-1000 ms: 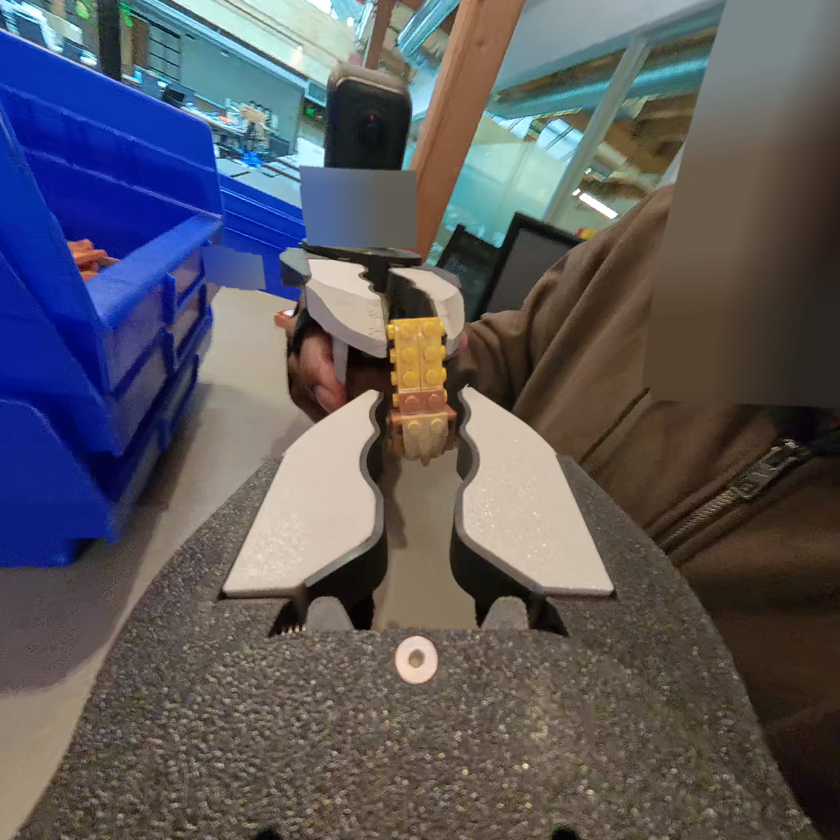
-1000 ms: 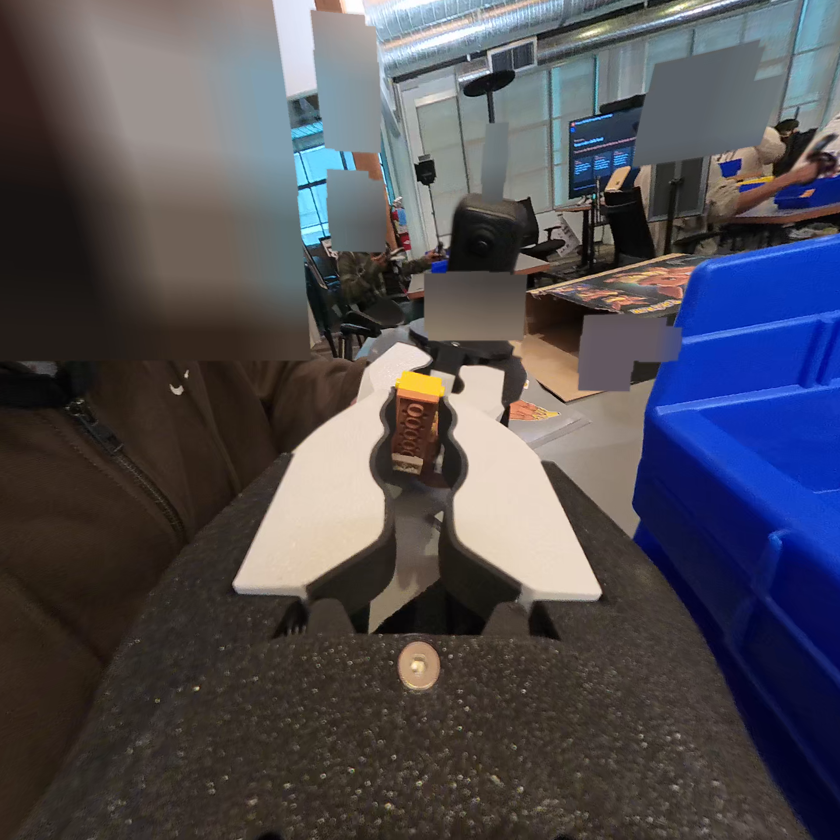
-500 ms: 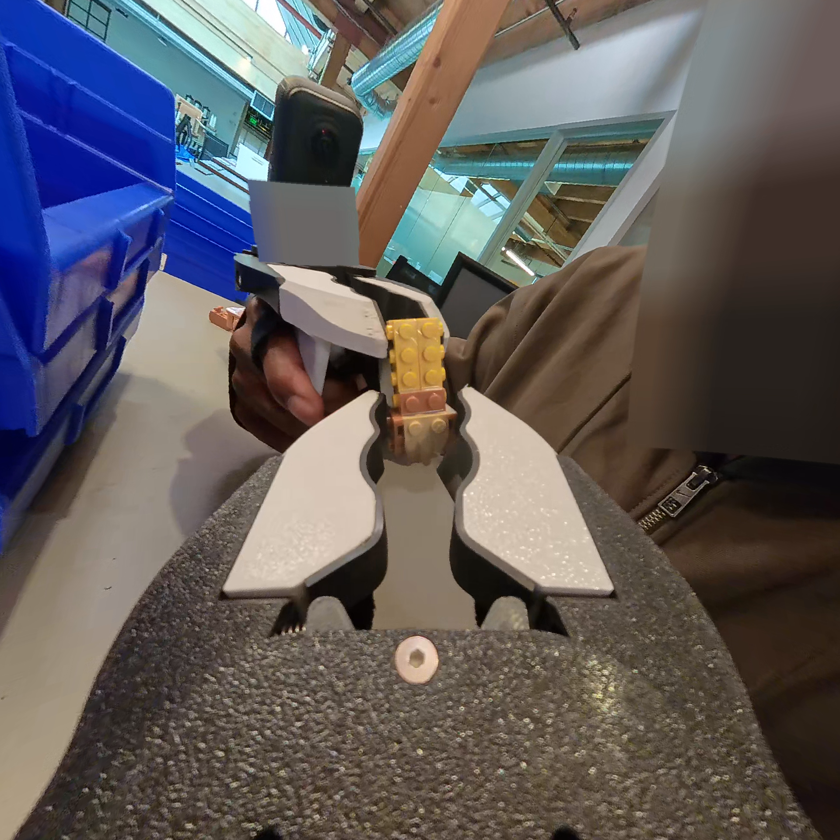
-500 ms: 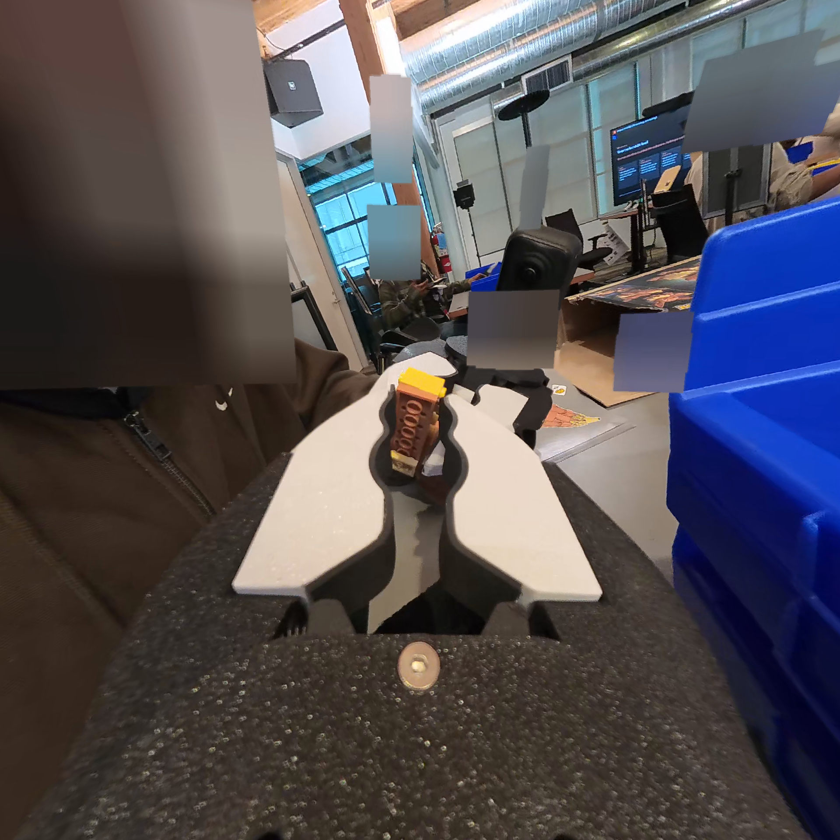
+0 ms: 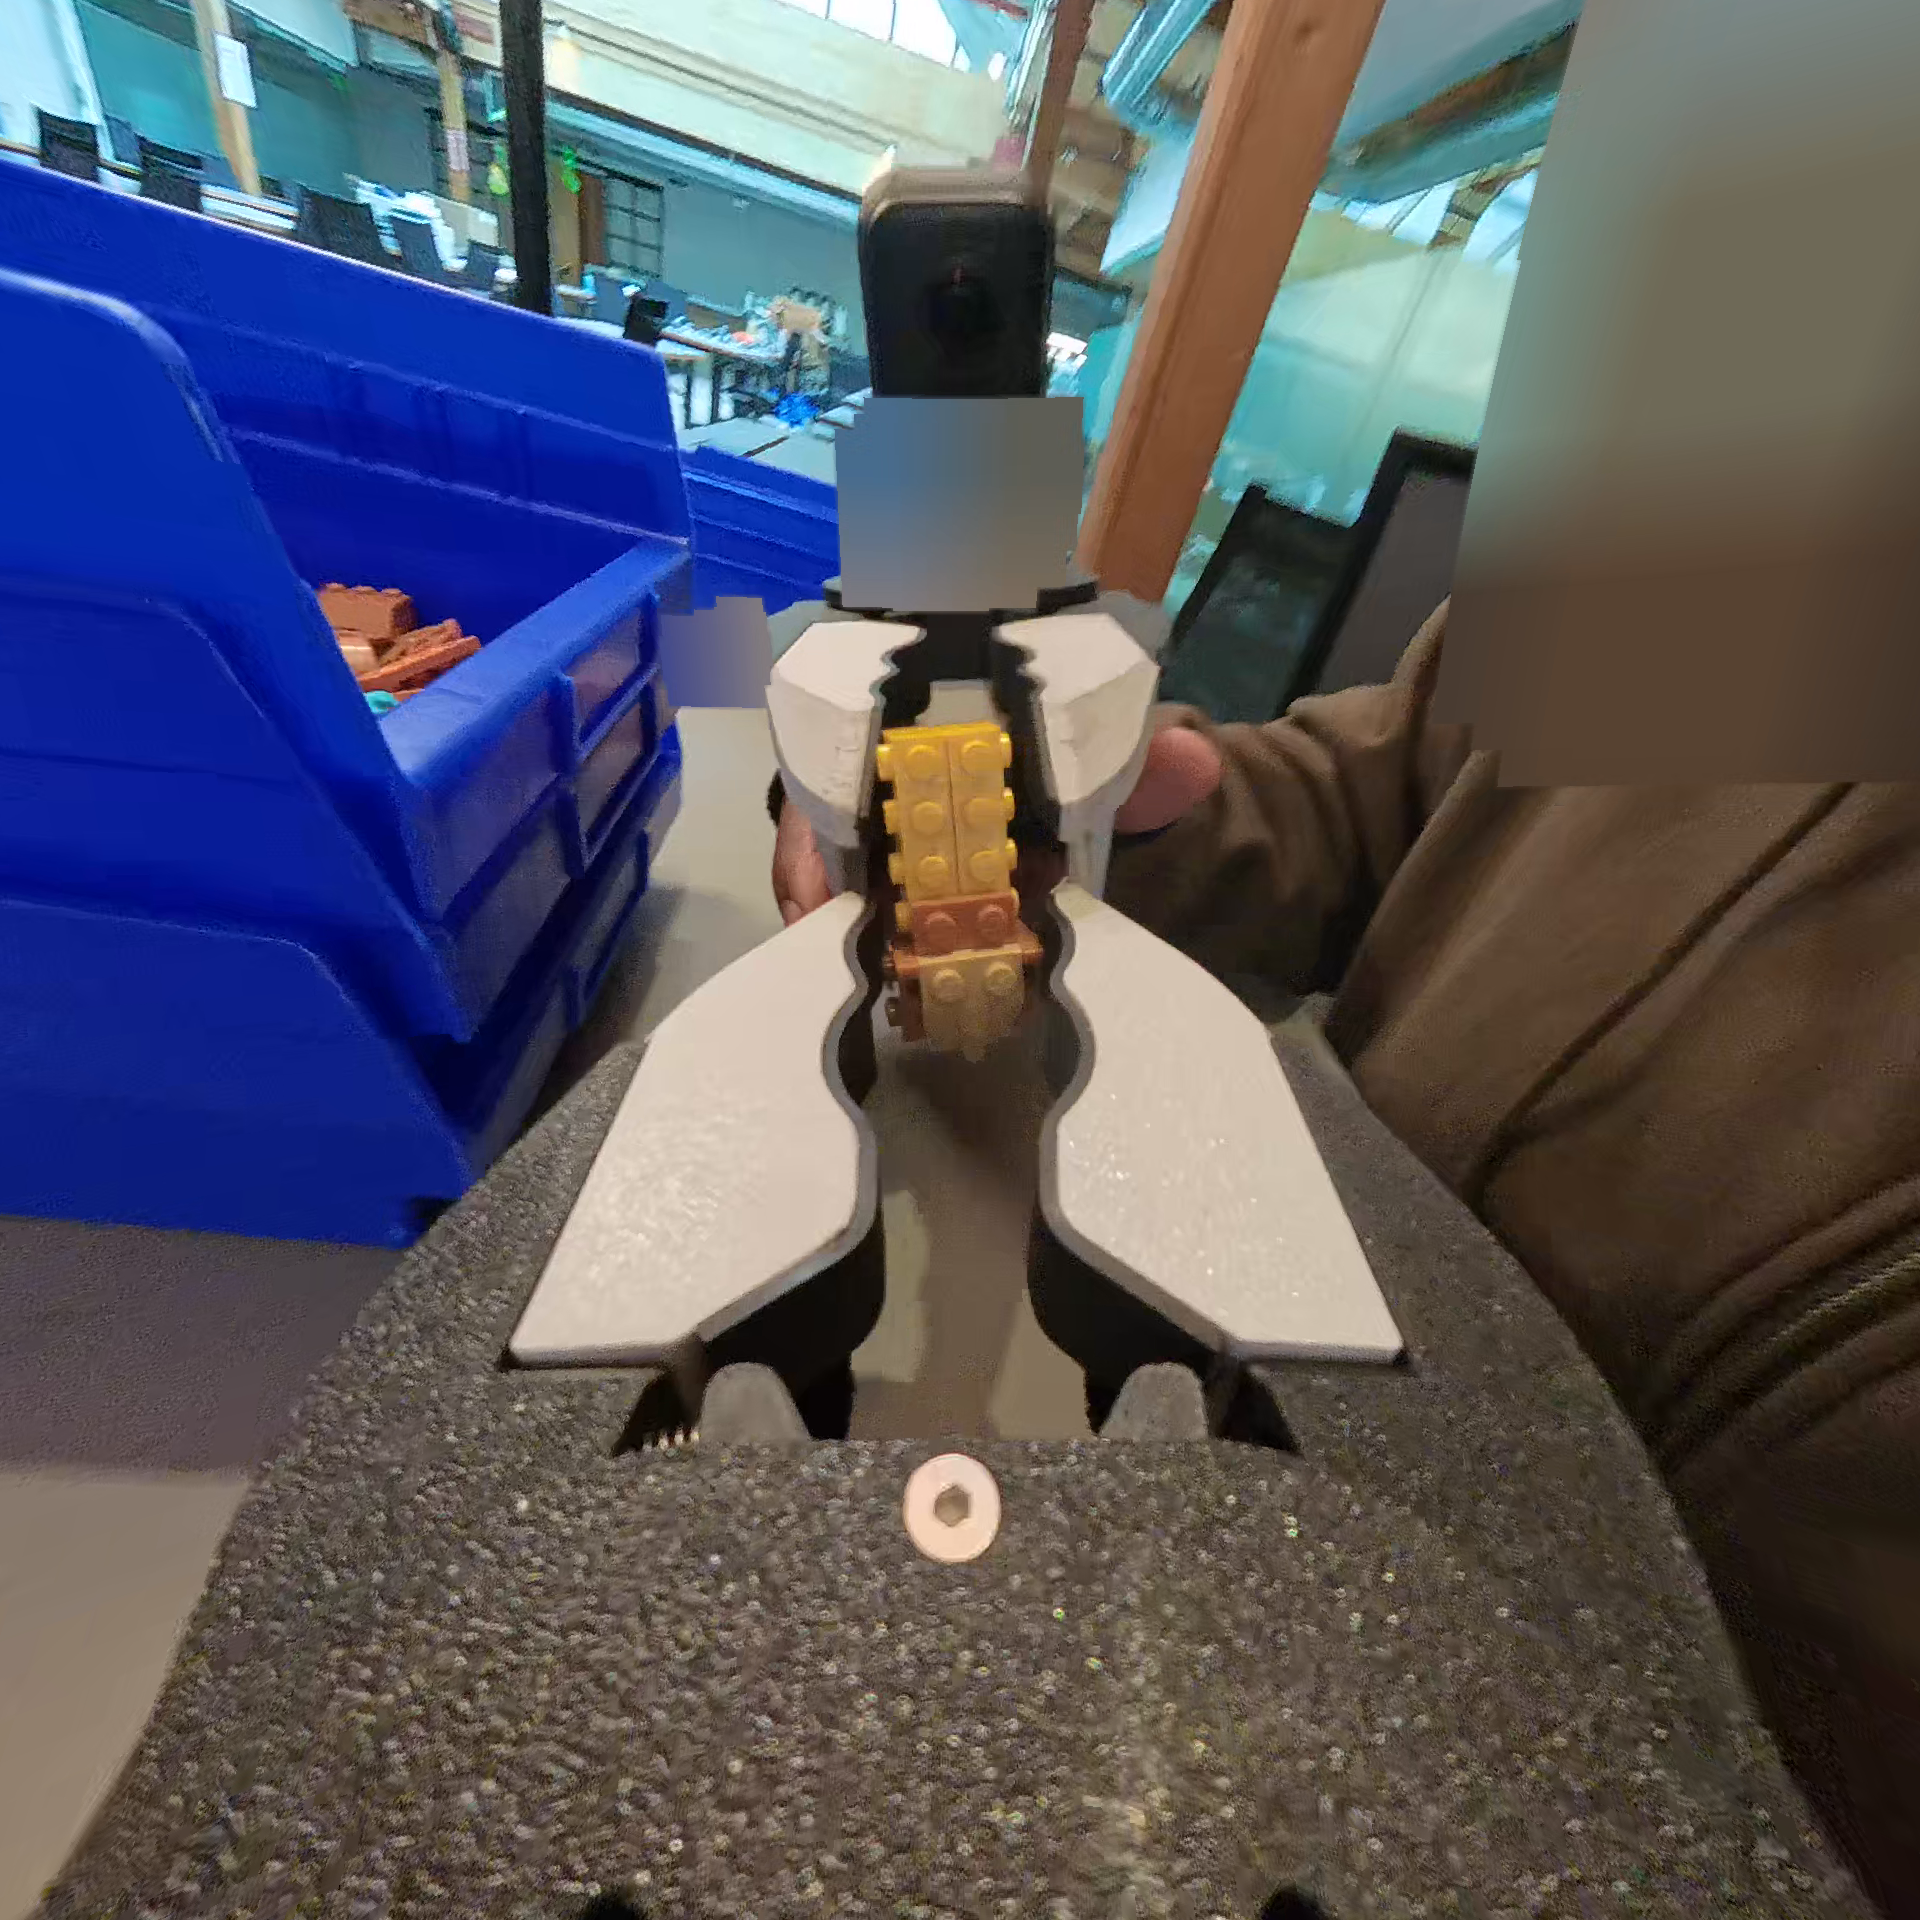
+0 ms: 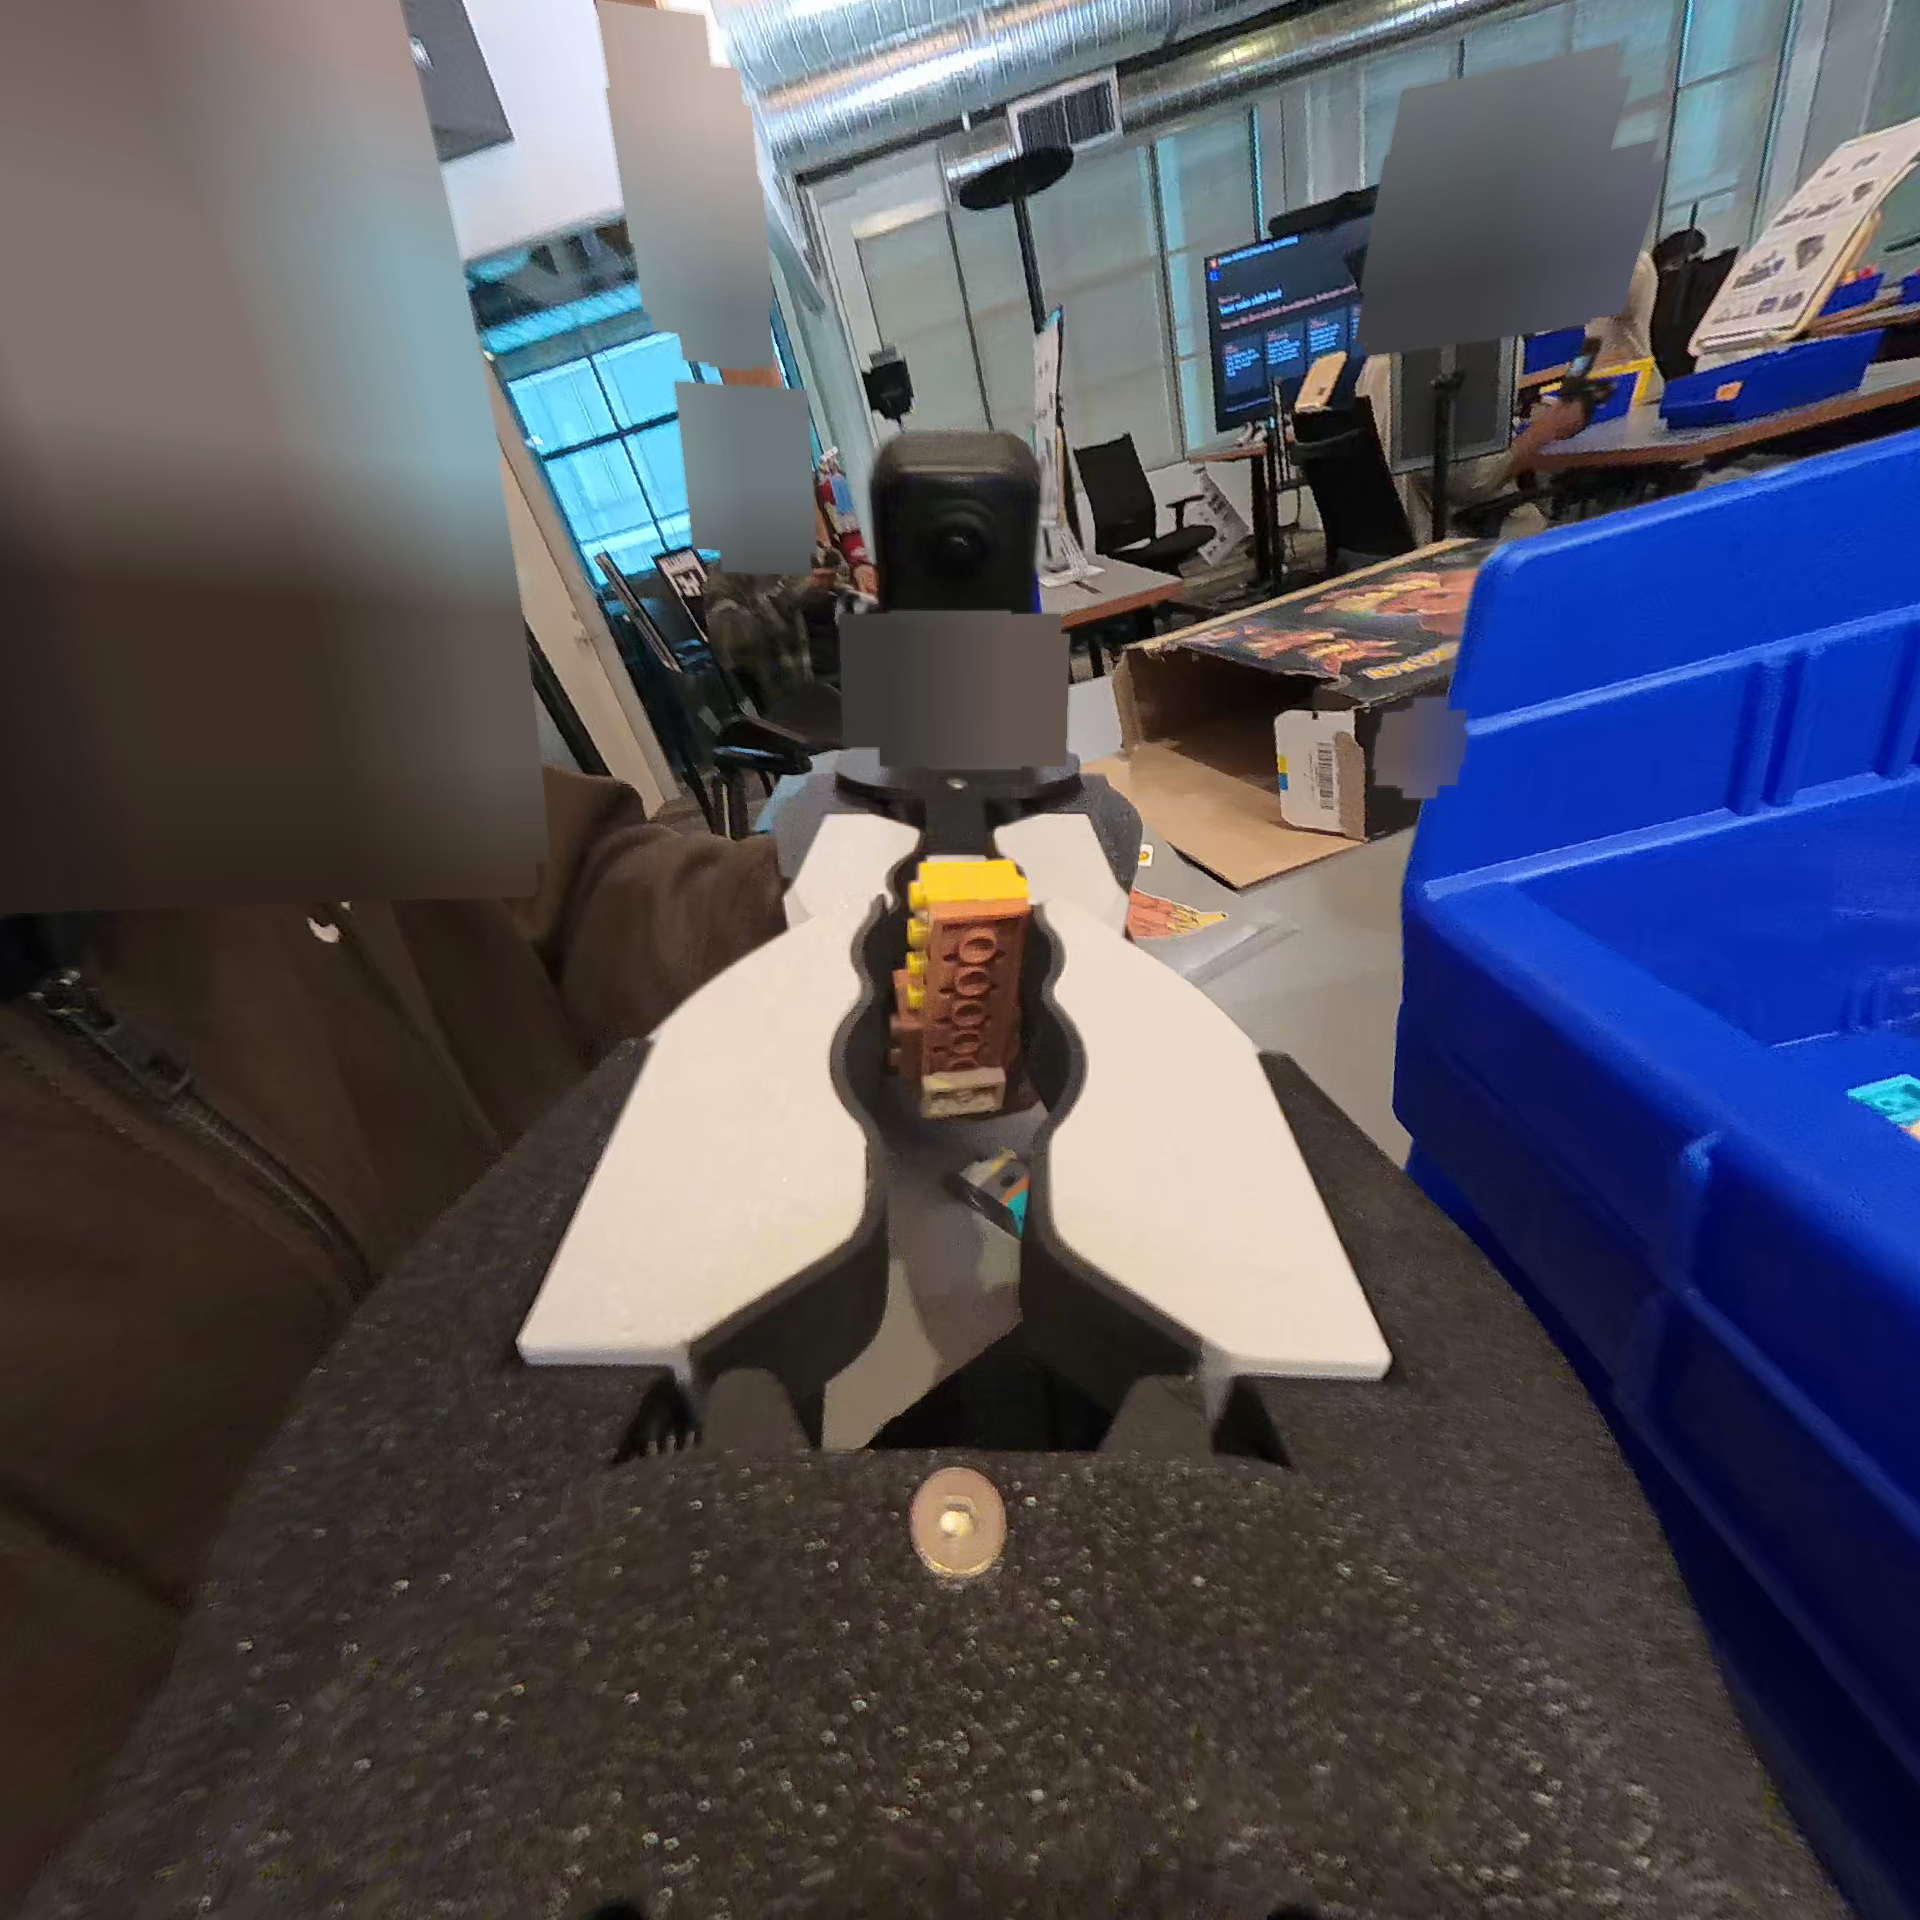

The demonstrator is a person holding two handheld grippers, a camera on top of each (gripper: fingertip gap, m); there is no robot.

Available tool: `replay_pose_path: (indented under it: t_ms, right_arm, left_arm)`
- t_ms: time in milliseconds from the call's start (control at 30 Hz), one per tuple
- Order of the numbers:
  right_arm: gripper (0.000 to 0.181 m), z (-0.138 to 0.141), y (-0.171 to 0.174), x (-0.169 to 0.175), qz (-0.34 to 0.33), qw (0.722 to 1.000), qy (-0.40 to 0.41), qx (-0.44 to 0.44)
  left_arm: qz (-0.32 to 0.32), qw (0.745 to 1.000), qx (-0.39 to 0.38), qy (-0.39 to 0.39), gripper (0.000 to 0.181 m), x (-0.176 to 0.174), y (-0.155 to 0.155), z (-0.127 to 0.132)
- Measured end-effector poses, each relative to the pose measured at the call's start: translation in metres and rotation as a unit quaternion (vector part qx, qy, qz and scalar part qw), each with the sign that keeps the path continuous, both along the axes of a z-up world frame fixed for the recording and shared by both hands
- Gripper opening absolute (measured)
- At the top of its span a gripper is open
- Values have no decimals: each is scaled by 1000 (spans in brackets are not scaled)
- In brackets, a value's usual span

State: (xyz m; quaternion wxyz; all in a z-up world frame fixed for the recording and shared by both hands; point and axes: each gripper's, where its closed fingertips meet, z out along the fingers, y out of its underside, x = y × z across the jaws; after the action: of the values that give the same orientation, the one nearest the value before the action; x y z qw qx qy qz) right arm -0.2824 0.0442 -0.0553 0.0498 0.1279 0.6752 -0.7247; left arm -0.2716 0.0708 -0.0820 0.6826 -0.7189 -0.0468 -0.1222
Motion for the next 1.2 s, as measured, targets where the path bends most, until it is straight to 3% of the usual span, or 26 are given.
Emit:
replay_pose_path:
  t_ms: [200,467,867,1200]
  right_arm:
    - [21,-5,-2,4,0,1000,20,20]
    - [20,-1,-4,24,70,997,25,-5]
    - [21,4,-5,31,110,992,-8,-60]
    - [21,4,-4,30,131,987,-49,-81]
  left_arm:
    - [-3,999,-15,39,29,5,2,-5]
    - [-122,990,22,-64,28,30,-3,2]
    - [-173,975,48,-130,29,39,-7,10]
    - [-176,973,53,-143,29,39,-6,9]
